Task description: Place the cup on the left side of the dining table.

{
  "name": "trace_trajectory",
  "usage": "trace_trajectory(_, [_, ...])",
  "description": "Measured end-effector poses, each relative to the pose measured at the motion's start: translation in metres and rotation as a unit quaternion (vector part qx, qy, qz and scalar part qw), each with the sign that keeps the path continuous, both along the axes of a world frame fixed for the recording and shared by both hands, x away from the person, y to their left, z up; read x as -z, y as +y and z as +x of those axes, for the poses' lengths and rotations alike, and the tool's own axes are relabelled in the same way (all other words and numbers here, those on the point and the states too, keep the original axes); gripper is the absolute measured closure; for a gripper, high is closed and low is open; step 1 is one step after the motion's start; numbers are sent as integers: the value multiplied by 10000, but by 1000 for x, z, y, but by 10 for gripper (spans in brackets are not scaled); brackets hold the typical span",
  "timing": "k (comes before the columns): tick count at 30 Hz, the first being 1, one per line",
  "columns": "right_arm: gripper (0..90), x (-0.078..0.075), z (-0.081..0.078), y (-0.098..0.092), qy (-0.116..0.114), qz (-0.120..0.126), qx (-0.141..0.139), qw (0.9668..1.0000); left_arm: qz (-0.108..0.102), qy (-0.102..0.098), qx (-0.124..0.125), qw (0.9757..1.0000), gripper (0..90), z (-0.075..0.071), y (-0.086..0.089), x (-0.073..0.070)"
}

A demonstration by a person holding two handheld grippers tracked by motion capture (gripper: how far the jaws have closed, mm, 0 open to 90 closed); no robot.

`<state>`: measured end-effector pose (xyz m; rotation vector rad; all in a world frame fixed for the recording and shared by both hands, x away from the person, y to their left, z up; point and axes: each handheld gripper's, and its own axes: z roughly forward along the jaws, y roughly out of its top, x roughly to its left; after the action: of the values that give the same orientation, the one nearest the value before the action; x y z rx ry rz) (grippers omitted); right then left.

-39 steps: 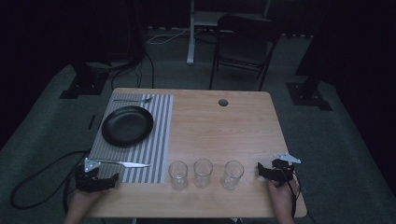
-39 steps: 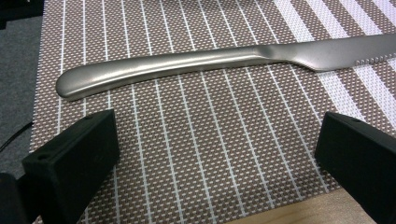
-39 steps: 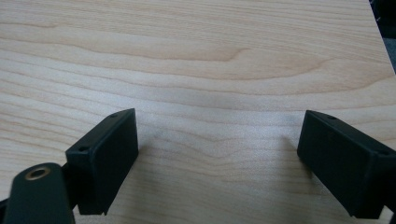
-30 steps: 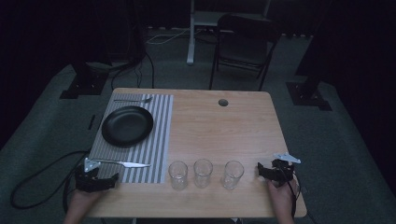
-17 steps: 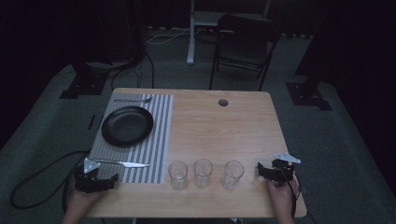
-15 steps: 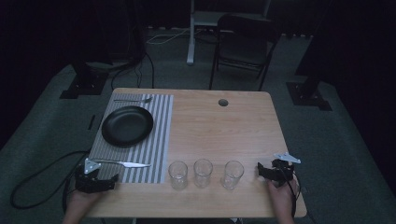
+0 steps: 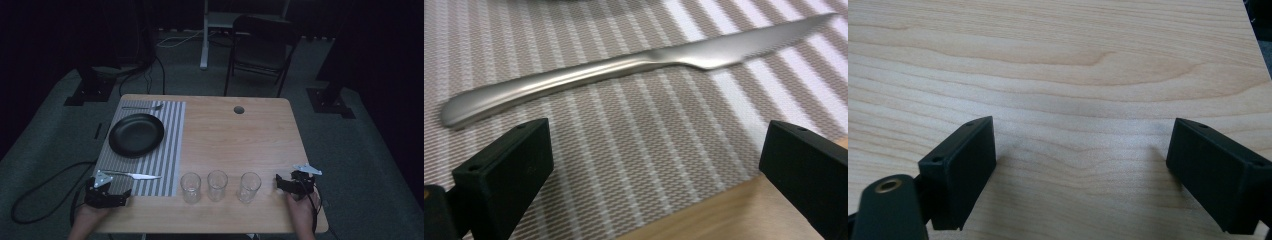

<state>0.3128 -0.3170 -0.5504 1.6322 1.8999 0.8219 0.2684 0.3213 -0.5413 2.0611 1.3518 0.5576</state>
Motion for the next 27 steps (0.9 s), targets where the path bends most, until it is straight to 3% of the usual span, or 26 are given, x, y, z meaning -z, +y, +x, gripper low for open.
trace_trajectory(6, [120,0,0,0,2,0,-1,10000,-5,81,228,9997,13,0,-8,0])
trace_trajectory(15, [119,0,0,0,1,1,1,10000,29,-6,498,9988,13,-3,-22,-5])
trace_trajectory(22, [120,0,0,0,2,1,0,10000,-49,30,769,9970,13,-4,-33,-6])
trace_trajectory(27, [120,0,0,0,1,0,-1,10000,-99,-52,930,9956,13,-6,-40,-9])
